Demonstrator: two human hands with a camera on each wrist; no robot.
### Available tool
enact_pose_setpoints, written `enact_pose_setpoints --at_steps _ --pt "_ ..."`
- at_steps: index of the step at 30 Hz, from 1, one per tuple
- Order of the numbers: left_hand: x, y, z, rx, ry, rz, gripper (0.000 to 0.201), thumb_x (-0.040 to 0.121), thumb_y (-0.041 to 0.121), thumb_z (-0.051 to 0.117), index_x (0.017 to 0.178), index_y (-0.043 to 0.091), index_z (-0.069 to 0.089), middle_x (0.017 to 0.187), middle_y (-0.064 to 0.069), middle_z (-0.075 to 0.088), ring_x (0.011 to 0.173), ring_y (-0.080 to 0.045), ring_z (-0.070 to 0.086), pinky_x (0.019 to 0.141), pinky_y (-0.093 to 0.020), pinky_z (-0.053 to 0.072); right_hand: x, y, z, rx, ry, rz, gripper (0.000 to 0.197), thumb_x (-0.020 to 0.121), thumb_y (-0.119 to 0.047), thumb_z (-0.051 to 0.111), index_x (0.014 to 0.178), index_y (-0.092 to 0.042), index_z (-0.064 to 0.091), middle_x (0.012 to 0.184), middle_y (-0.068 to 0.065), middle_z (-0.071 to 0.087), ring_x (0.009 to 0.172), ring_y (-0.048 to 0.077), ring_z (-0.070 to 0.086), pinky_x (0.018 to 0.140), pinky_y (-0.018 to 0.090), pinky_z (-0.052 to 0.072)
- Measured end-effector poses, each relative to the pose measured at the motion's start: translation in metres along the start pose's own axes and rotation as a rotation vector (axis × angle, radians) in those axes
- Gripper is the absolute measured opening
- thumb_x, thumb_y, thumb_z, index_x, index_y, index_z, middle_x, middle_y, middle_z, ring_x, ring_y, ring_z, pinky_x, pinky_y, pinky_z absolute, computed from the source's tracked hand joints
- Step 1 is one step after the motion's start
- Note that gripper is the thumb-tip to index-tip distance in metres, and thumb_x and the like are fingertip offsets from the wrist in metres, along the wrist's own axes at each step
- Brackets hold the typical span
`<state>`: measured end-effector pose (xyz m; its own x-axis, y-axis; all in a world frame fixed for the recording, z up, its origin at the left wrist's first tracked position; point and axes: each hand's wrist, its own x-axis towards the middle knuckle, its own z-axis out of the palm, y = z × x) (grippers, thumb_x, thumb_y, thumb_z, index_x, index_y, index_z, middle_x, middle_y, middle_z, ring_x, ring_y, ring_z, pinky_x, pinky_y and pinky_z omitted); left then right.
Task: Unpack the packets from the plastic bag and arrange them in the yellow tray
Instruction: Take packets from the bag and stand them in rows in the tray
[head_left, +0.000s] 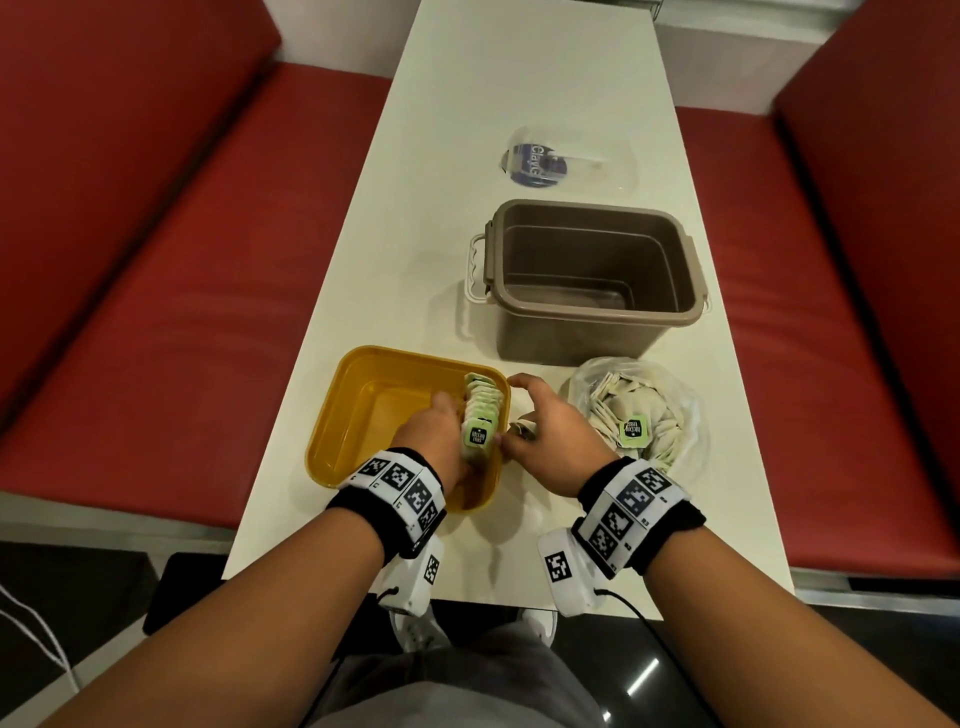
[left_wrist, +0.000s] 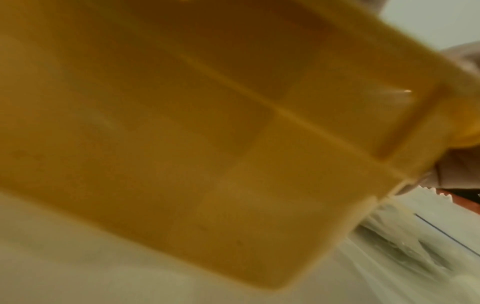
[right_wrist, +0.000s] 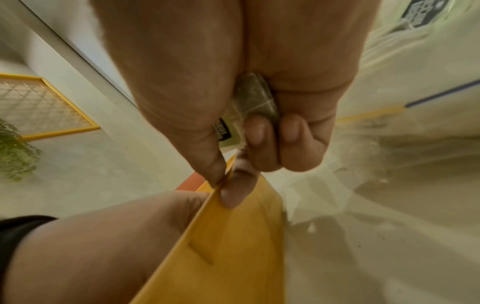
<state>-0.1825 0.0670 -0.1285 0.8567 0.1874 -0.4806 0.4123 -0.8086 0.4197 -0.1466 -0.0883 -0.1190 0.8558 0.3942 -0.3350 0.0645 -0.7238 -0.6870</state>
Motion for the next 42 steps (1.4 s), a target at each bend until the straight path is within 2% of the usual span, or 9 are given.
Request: enact_pose_setpoints --at_steps 7,12,16,20,23,25,31,37,42 --pt "0.006 0.009 -0.001 -0.035 0.028 -0.008 0.042 0.087 0.028 0.068 0.118 0.013 0.044 0.104 -0.012 0.065 0.095 -0.032 0.063 0.077 -0.036 0.049 0.000 -0.004 -0.001 0.003 -0.011 0.009 0.061 0.088 -0.023 0.067 0.141 -0.023 0.035 0.105 0.005 0.065 0.098 0.018 0.062 0.082 0.027 0.046" --pt "-0.002 0.004 -0.020 0.039 0.026 0.056 0.057 0.076 0.034 0.079 0.120 0.023 0.045 0.102 0.001 0.064 0.093 -0.023 0.062 0.080 -0.035 0.052 -0.001 -0.003 -0.009 0.138 0.059 -0.014 0.023 0.086 -0.009 0.059 0.098 -0.014 0.040 0.077 0.002 0.053 0.067 0.018 0.050 0.064 0.035 0.043" --pt "-0.015 0.011 -0.051 -0.054 0.077 0.350 0.032 0.083 0.034 0.073 0.110 0.034 0.056 0.096 0.013 0.055 0.081 -0.008 0.054 0.074 -0.025 0.046 0.000 -0.002 -0.012 0.244 0.110 -0.121 0.016 0.081 -0.011 0.060 0.073 -0.018 0.048 0.064 -0.002 0.051 0.058 0.013 0.045 0.058 0.031 0.040" --pt "-0.026 0.021 -0.066 -0.070 0.129 0.548 0.014 0.087 0.029 0.070 0.100 0.032 0.066 0.096 0.015 0.053 0.077 -0.005 0.049 0.071 -0.019 0.041 0.002 -0.006 -0.009 0.337 0.104 -0.193 0.012 0.081 -0.018 0.068 0.084 -0.009 0.061 0.077 0.011 0.066 0.071 0.028 0.062 0.066 0.040 0.052" --pt "-0.024 0.020 -0.068 -0.009 0.161 0.508 0.006 0.089 0.028 0.067 0.094 0.029 0.066 0.100 0.014 0.052 0.080 -0.006 0.047 0.073 -0.021 0.039 0.003 -0.008 -0.008 0.314 0.095 -0.239 0.009 0.087 -0.015 0.073 0.083 -0.011 0.066 0.081 0.007 0.068 0.070 0.011 0.061 0.065 0.026 0.050" --pt "-0.025 0.019 -0.070 0.015 0.162 0.490 0.002 0.091 0.028 0.065 0.092 0.028 0.063 0.098 0.012 0.054 0.081 -0.008 0.049 0.074 -0.023 0.042 0.004 -0.007 -0.007 0.241 0.122 -0.273 0.016 0.085 -0.017 0.076 0.075 -0.017 0.064 0.084 0.005 0.066 0.071 0.011 0.057 0.065 0.021 0.045" --pt "-0.026 0.021 -0.071 0.028 0.075 0.475 0.004 0.092 0.019 0.063 0.093 0.023 0.064 0.089 0.005 0.063 0.084 -0.014 0.056 0.080 -0.033 0.049 0.007 -0.005 0.000 0.093 0.115 -0.261 0.024 0.079 -0.026 0.081 0.069 -0.019 0.060 0.082 -0.001 0.055 0.073 0.014 0.052 0.067 0.028 0.042" --pt "-0.020 0.007 -0.066 0.131 0.054 0.390 0.019 0.086 0.011 0.063 0.097 0.026 0.068 0.092 0.006 0.066 0.087 -0.015 0.061 0.080 -0.033 0.052 0.007 -0.002 -0.001 -0.002 0.154 -0.211 0.015 0.085 -0.028 0.074 0.094 -0.022 0.064 0.067 -0.003 0.055 0.064 0.016 0.053 0.065 0.036 0.047" --pt "-0.014 -0.005 -0.047 0.306 -0.143 0.267 0.020 0.087 0.017 0.066 0.103 0.029 0.067 0.102 0.004 0.067 0.098 -0.017 0.060 0.088 -0.033 0.051 0.005 0.002 0.001 0.010 0.058 -0.085 0.052 0.088 -0.025 0.068 0.134 -0.022 0.044 0.073 -0.003 0.068 0.069 0.008 0.061 0.073 0.032 0.052"
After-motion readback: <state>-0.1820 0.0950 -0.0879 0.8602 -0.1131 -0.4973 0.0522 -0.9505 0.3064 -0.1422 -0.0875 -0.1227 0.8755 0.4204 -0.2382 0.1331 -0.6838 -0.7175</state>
